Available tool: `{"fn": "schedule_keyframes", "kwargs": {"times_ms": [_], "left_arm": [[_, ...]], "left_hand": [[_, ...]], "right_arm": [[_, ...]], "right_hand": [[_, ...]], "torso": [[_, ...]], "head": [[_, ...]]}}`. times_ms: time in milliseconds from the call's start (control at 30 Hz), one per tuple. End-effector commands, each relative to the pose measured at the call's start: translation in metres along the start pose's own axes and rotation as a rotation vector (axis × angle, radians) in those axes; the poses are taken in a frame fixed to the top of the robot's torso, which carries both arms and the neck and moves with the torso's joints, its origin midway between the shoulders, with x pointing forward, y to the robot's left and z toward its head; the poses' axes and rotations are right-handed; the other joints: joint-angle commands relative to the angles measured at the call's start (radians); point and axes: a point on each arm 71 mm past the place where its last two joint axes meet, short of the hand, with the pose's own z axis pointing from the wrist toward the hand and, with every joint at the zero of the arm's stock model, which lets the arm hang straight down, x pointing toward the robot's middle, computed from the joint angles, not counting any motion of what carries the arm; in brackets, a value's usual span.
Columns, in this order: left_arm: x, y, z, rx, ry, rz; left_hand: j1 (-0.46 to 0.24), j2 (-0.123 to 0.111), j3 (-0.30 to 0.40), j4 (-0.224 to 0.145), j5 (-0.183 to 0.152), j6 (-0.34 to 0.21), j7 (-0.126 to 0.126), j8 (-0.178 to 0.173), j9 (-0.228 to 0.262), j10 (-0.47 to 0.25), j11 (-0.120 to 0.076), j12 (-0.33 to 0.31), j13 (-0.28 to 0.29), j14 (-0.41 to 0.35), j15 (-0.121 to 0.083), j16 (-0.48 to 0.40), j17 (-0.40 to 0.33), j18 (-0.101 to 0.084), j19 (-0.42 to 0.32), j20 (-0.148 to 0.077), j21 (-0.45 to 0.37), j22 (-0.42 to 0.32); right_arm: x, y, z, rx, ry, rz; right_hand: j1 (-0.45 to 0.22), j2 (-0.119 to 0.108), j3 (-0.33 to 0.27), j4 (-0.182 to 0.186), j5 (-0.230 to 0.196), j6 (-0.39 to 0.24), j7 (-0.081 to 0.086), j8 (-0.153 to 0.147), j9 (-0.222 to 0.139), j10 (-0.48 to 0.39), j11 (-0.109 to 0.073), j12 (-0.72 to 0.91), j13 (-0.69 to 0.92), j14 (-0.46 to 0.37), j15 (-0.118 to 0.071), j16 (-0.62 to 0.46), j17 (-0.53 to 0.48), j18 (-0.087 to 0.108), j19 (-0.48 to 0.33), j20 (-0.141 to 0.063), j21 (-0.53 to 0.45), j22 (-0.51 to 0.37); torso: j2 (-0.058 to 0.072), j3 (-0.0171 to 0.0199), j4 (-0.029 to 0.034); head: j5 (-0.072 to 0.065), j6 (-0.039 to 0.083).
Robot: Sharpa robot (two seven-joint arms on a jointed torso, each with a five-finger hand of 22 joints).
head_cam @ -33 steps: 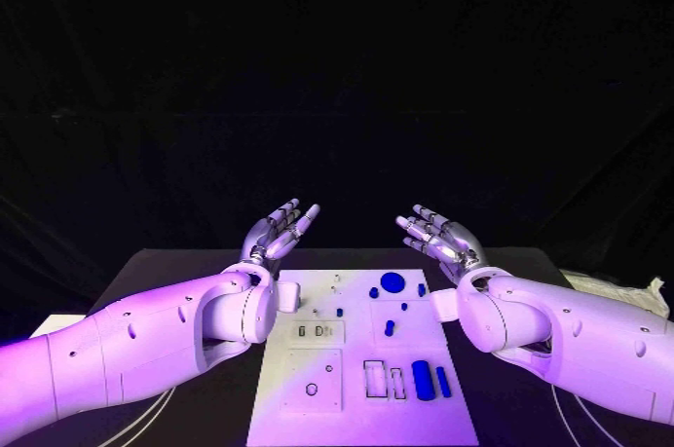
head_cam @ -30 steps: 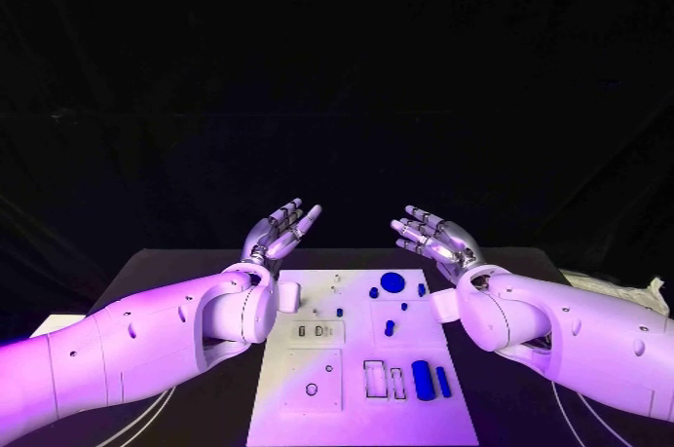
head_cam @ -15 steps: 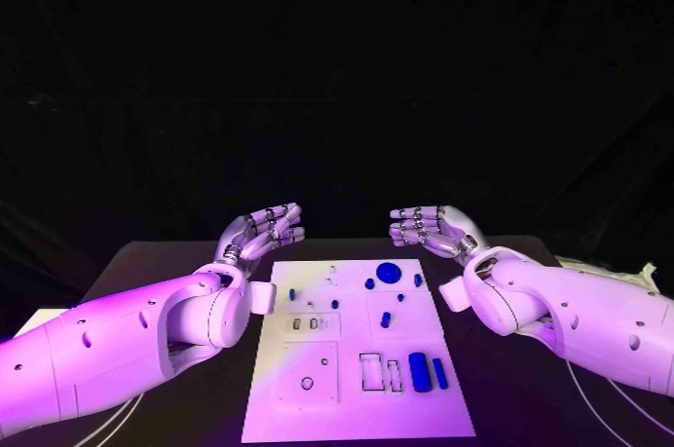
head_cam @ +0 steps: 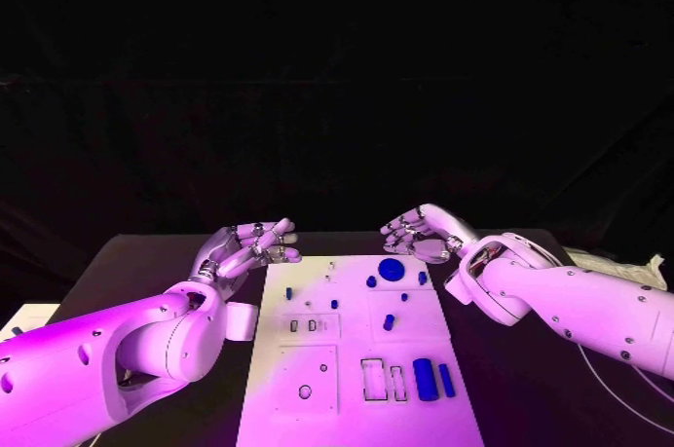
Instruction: Assemble the parts on the task board
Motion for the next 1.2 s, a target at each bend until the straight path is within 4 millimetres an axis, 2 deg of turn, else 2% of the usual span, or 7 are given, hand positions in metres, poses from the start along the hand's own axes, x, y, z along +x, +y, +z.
{"fn": "schedule_keyframes", "kwargs": {"times_ms": [33,133,200,333,700,900,1200], "left_arm": [[0.008,-0.006,-0.003,-0.003,0.046,-0.041],[0.013,-0.011,-0.006,0.0,0.064,-0.055],[0.016,-0.014,-0.008,0.001,0.076,-0.062],[0.021,-0.019,-0.011,0.003,0.094,-0.073],[0.023,-0.021,-0.013,0.0,0.104,-0.078],[0.022,-0.021,-0.013,-0.001,0.101,-0.076],[0.021,-0.021,-0.013,-0.003,0.098,-0.075]], "left_hand": [[0.006,0.001,-0.005,-0.003,0.001,0.013,0.0,-0.006,-0.003,0.015,-0.003,-0.011,0.0,0.013,-0.003,-0.005,0.01,0.01,0.012,-0.003,0.006,0.002],[0.007,0.001,-0.006,-0.005,0.001,0.012,0.001,-0.011,-0.004,0.013,-0.001,-0.017,-0.001,0.011,-0.002,-0.01,0.013,0.009,0.01,-0.003,0.005,0.001],[0.008,0.002,-0.007,-0.006,0.001,0.01,0.002,-0.015,-0.004,0.011,0.0,-0.023,-0.001,0.008,0.0,-0.016,0.017,0.009,0.008,-0.002,0.003,0.0],[0.01,0.003,-0.009,-0.008,0.001,0.009,0.004,-0.021,-0.005,0.009,0.002,-0.03,-0.002,0.004,0.002,-0.023,0.021,0.009,0.004,0.0,0.001,-0.001],[0.01,0.003,-0.01,-0.01,0.001,0.007,0.006,-0.024,-0.005,0.007,0.003,-0.035,-0.002,0.003,0.003,-0.027,0.024,0.008,0.002,0.001,-0.001,-0.001],[0.01,0.003,-0.011,-0.01,0.001,0.007,0.007,-0.026,-0.005,0.007,0.004,-0.037,-0.002,0.003,0.003,-0.028,0.025,0.009,0.002,0.001,-0.001,-0.002],[0.011,0.004,-0.011,-0.011,0.001,0.006,0.007,-0.027,-0.005,0.006,0.005,-0.039,-0.002,0.003,0.003,-0.03,0.026,0.009,0.001,0.001,-0.001,-0.002]], "right_arm": [[0.003,0.003,0.003,0.007,0.089,-0.247],[0.001,0.007,0.007,0.013,0.121,-0.327],[0.001,0.009,0.01,0.018,0.143,-0.375],[0.002,0.013,0.014,0.028,0.186,-0.462],[0.01,0.021,0.017,0.035,0.274,-0.599],[0.014,0.023,0.017,0.038,0.304,-0.63],[0.014,0.022,0.018,0.049,0.313,-0.662]], "right_hand": [[-0.003,-0.039,0.025,-0.001,-0.014,0.059,-0.026,-0.009,0.003,0.081,-0.034,-0.013,0.002,0.157,-0.053,0.025,0.003,0.016,0.126,-0.059,0.173,0.091],[-0.008,-0.049,0.043,0.006,-0.008,0.075,-0.033,-0.011,0.003,0.101,-0.04,-0.014,0.003,0.178,-0.059,0.012,-0.002,0.015,0.146,-0.068,0.25,0.137],[-0.009,-0.054,0.044,0.008,-0.005,0.086,-0.04,-0.01,0.005,0.112,-0.061,-0.013,0.003,0.323,-0.087,0.115,0.048,0.023,0.158,-0.087,0.288,0.16],[-0.028,-0.071,0.07,0.036,-0.013,0.093,-0.057,-0.018,0.003,0.11,-0.067,-0.017,0.002,0.328,-0.102,0.279,0.154,0.019,0.155,-0.104,0.398,0.236],[-0.032,-0.116,0.112,0.094,-0.028,0.085,-0.057,-0.019,0.004,0.072,-0.063,-0.015,0.002,0.282,-0.095,0.449,0.288,-0.056,0.298,-0.101,0.855,0.816],[-0.024,-0.123,0.12,0.122,-0.029,0.084,-0.062,-0.018,0.005,0.064,-0.065,-0.016,0.002,0.32,-0.095,0.745,0.532,-0.063,0.292,-0.099,0.914,0.886],[-0.019,-0.127,0.123,0.136,-0.029,0.083,-0.061,-0.018,0.005,0.062,-0.063,-0.016,0.002,0.308,-0.093,0.822,0.602,-0.068,0.298,-0.096,0.945,0.927]], "torso": [[0.034,-0.0028,0.0166],[0.05,-0.0019,0.024],[0.06,-0.0035,0.0283],[0.077,-0.0071,0.0403],[0.105,-0.0113,0.0553],[0.112,-0.012,0.0571],[0.117,-0.0122,0.0602]], "head": [[-0.014,0.008],[-0.021,0.01],[-0.027,0.011],[-0.038,0.015],[-0.049,0.017],[-0.051,0.015],[-0.052,0.016]]}}
